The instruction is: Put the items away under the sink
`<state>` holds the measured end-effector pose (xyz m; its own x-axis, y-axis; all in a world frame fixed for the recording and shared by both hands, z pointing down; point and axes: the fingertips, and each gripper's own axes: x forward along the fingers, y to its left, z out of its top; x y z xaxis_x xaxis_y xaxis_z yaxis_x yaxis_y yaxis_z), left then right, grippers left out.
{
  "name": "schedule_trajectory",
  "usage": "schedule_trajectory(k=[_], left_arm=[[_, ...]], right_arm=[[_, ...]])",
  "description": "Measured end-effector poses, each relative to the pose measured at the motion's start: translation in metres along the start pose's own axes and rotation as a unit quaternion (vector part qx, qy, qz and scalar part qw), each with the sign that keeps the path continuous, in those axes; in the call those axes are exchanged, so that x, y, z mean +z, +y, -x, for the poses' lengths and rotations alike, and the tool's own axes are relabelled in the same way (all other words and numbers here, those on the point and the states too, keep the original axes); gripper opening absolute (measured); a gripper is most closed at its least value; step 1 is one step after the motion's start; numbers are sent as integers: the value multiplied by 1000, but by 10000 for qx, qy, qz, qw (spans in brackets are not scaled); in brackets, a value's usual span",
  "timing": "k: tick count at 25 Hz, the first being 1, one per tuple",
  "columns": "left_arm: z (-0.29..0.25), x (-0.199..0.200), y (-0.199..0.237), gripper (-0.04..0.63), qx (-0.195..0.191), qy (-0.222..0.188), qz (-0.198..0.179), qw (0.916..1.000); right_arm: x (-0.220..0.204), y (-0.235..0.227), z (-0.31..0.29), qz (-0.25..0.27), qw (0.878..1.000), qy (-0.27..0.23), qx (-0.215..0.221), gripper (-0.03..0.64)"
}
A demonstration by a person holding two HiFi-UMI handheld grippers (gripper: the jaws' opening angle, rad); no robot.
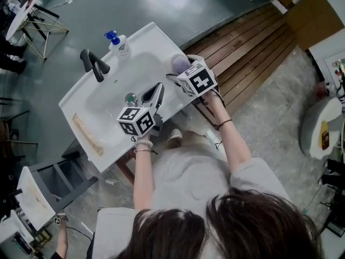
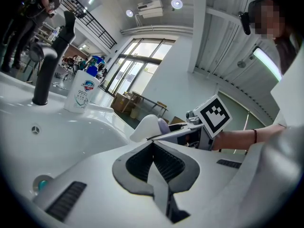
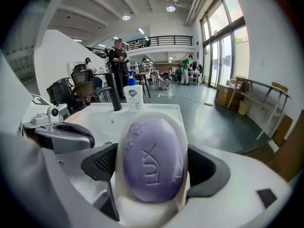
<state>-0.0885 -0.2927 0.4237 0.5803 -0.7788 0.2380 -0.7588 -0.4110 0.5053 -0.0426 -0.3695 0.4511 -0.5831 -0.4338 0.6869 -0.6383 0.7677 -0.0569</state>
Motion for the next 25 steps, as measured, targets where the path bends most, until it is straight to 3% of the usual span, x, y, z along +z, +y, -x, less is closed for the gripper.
schedule_trajectory(k=[25], left_arm=[[58,-26,-77,-3,667,-443,-292,9964]], right_arm=[[-22,51,78,138,9965,-396,719,425]])
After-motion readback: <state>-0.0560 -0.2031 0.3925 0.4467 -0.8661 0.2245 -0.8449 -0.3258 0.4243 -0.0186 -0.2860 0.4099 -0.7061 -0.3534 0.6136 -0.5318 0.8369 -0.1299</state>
